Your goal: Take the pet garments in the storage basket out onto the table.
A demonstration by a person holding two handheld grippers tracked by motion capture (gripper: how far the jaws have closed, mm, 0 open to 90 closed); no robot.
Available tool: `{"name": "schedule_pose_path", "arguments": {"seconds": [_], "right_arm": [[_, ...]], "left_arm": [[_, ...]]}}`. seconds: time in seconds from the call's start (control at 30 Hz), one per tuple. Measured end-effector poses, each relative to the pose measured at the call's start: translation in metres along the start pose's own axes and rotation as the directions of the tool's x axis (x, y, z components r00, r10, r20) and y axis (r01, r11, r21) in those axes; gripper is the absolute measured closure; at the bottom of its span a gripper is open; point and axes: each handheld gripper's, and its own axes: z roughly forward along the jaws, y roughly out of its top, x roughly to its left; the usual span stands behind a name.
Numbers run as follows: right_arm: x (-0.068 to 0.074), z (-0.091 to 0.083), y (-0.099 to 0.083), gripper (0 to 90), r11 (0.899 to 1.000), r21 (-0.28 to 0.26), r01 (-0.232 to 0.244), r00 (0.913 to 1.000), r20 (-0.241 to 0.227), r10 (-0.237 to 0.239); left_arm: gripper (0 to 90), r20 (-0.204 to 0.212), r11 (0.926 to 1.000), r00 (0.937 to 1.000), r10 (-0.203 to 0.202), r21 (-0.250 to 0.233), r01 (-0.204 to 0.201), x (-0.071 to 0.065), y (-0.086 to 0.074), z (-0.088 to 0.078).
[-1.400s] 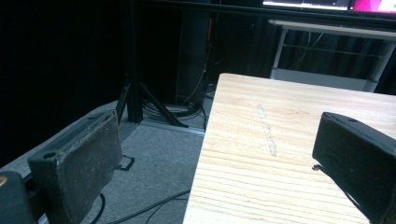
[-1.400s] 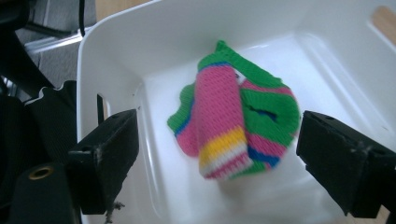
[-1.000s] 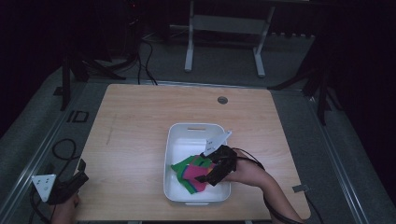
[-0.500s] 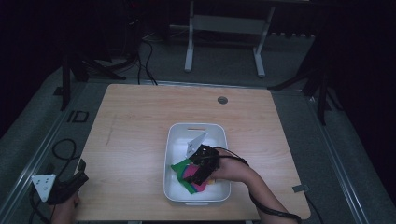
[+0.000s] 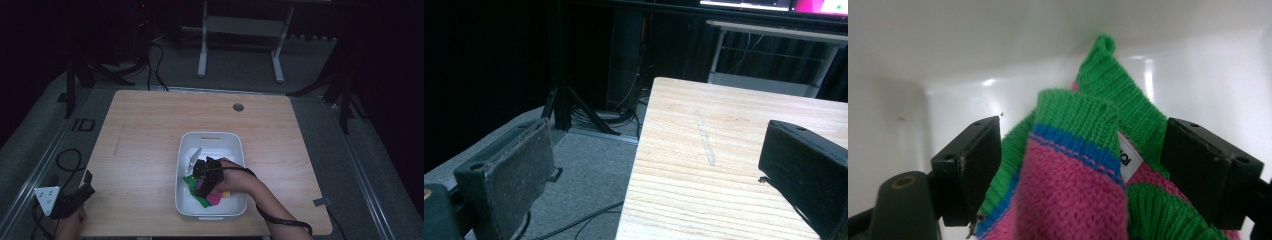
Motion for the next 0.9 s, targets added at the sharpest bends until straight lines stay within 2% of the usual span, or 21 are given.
{"name": "schedule_pose_path", "arguments": {"seconds": [0.2,0.27,0.33,0.37,0.4,0.5,0.53,0.6,0.7,0.77,0.9], "right_arm": [[0.002,0.015,0.000,16.4,0.993,0.111,0.025,0.9975,0.063,-0.033],[0.004,0.018,0.000,16.6,0.990,0.135,0.032,0.9953,0.086,-0.044],[0.004,0.018,0.000,18.8,0.990,0.136,0.027,0.9954,0.087,-0.039],[0.004,0.017,0.000,22.7,0.991,0.133,0.024,0.9954,0.088,-0.036],[0.005,0.016,0.000,30.5,0.992,0.128,0.021,0.9955,0.089,-0.033],[0.005,0.011,0.000,61.8,0.992,0.120,0.042,0.9901,0.128,-0.057],[0.005,0.010,0.001,68.6,0.992,0.121,0.041,0.9882,0.141,-0.058],[0.004,0.007,0.001,72.9,0.993,0.110,0.045,0.9900,0.128,-0.059],[0.001,0.000,0.000,74.6,0.996,0.079,0.034,0.9897,0.136,-0.044],[0.000,-0.008,-0.001,74.8,0.999,0.035,0.022,0.9916,0.127,-0.026],[0.001,-0.030,-0.001,74.9,0.999,-0.035,0.018,0.9903,0.138,-0.013]], "left_arm": [[1.8,0.004,1.0000,1.0000,0.006,0.003,-0.006,0.000,0.000,0.000],[1.8,0.005,1.0000,1.0000,0.007,0.003,-0.007,0.000,0.000,0.000],[1.8,0.004,1.0000,1.0000,0.007,0.002,-0.007,0.000,0.000,0.000],[1.8,0.004,1.0000,1.0000,0.007,0.002,-0.007,0.000,0.000,0.000],[1.8,0.005,1.0000,1.0000,0.008,0.002,-0.008,0.000,0.000,0.000],[1.8,0.005,1.0000,1.0000,0.008,0.003,-0.008,0.000,0.000,0.000],[1.8,0.005,1.0000,1.0000,0.008,0.003,-0.008,0.000,0.000,0.000],[1.8,0.005,1.0000,1.0000,0.006,0.003,-0.006,0.000,0.000,0.000],[1.8,0.005,1.0000,1.0000,0.007,0.003,-0.007,0.000,0.000,0.000],[1.8,0.006,1.0000,1.0000,0.006,0.004,-0.006,0.000,0.000,0.000],[1.8,0.004,1.0000,1.0000,0.009,0.004,-0.009,0.000,0.000,0.000]]}}
